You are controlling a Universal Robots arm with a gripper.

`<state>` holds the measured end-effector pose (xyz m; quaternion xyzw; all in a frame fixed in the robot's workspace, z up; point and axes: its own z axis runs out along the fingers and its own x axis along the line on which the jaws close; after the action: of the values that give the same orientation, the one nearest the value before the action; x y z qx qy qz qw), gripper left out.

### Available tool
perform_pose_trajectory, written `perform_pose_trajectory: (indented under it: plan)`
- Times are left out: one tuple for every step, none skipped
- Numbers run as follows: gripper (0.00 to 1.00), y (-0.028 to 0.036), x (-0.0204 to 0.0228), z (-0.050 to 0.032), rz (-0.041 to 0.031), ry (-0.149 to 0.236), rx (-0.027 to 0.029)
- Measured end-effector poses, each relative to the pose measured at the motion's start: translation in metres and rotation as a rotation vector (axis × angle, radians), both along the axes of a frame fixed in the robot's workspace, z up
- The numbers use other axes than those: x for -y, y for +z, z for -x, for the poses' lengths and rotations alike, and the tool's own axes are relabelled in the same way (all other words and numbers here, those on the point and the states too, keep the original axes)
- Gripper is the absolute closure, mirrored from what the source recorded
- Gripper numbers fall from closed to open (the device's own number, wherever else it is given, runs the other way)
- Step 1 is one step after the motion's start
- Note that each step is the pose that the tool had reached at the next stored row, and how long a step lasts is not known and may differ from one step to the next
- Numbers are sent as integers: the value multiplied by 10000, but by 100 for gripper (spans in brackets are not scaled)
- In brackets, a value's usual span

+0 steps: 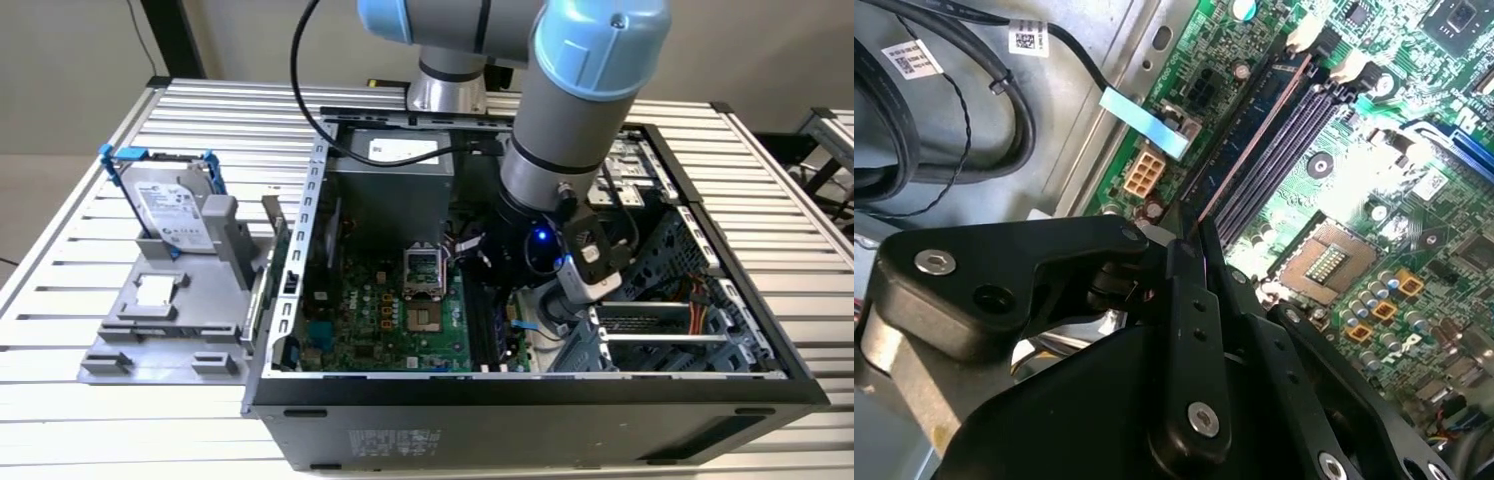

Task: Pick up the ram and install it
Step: 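Insert the ram into the slot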

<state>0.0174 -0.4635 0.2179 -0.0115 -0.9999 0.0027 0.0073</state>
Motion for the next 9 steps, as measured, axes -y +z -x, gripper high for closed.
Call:
perform_pose_trajectory:
  plan:
    - [100,-1,-1,-1,-2,1,-15]
    - [100,-2,-1,0,-5,0,-25]
    - [100,-2,-1,-1,-5,0,-35]
    - [100,-2,-1,-2,-3,1,-49]
    - [100,-3,-2,-4,21,1,-74]
    - [100,-6,-4,-7,56,1,-100]
    - [100,-9,-5,-9,95,0,-120]
    - [100,-7,-4,-11,138,0,-138]
    - [100,-2,0,-12,188,-1,-149]
